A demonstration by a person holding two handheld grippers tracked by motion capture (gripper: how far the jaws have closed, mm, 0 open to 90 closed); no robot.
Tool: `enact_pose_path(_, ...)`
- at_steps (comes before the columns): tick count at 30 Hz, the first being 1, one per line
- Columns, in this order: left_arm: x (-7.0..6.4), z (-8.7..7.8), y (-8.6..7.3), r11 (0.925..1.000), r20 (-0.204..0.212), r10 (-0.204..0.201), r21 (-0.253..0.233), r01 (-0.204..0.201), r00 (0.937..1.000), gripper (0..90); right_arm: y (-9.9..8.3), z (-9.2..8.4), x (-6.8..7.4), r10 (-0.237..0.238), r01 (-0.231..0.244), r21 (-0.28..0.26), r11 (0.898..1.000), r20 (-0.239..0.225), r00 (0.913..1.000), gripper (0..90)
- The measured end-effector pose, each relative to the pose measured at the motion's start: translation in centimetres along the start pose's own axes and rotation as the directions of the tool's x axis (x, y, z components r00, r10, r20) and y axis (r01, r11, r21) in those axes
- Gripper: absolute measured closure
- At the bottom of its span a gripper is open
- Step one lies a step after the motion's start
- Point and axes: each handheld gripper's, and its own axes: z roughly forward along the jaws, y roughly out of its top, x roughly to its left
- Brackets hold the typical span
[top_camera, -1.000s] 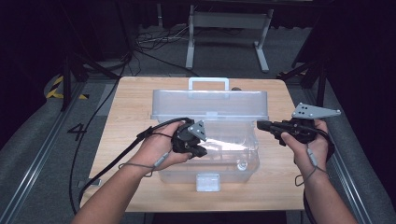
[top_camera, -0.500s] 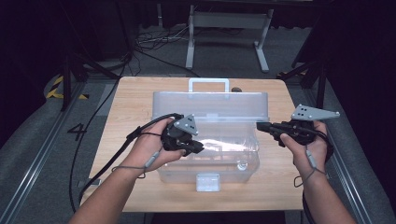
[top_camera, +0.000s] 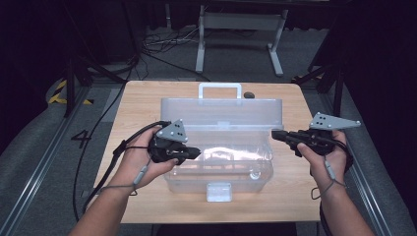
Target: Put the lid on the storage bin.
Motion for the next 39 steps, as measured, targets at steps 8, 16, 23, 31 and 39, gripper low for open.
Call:
enact_pose_path(8, 0.8, -2.0, -2.0, 0.9954, -0.061, -0.082, -0.053, 0.079, 0.9948, 89.2, -0.4, -0.2, 0.1, -0.006, 0.006, 0.001, 1.000, -0.003, 1.0000, 90.0)
enact_pose_path(16, 1.4, -3.0, -3.3, 0.9843, -0.113, -0.156, -0.101, 0.145, 0.9812, 89.9, -1.2, -0.4, 0.1, 0.009, -0.009, -0.007, 1.000, -0.024, 0.9997, 90.0)
enact_pose_path(23, 1.8, -3.1, -4.4, 0.9665, -0.136, -0.234, -0.139, 0.216, 0.9627, 89.8, -1.8, -0.6, 0.3, 0.015, -0.016, -0.003, 1.000, -0.035, 0.9993, 90.0)
enact_pose_path(31, 1.8, -3.0, -5.3, 0.9510, -0.136, -0.269, -0.194, 0.241, 0.9534, 89.9, -2.4, -0.8, 0.7, 0.017, -0.018, -0.011, 1.000, -0.034, 0.9993, 90.0)
enact_pose_path(39, 1.7, -3.0, -6.2, 0.9414, -0.130, -0.290, -0.216, 0.259, 0.9481, 89.9, -2.7, -0.9, 1.0, 0.005, -0.005, -0.007, 1.000, -0.025, 0.9997, 90.0)
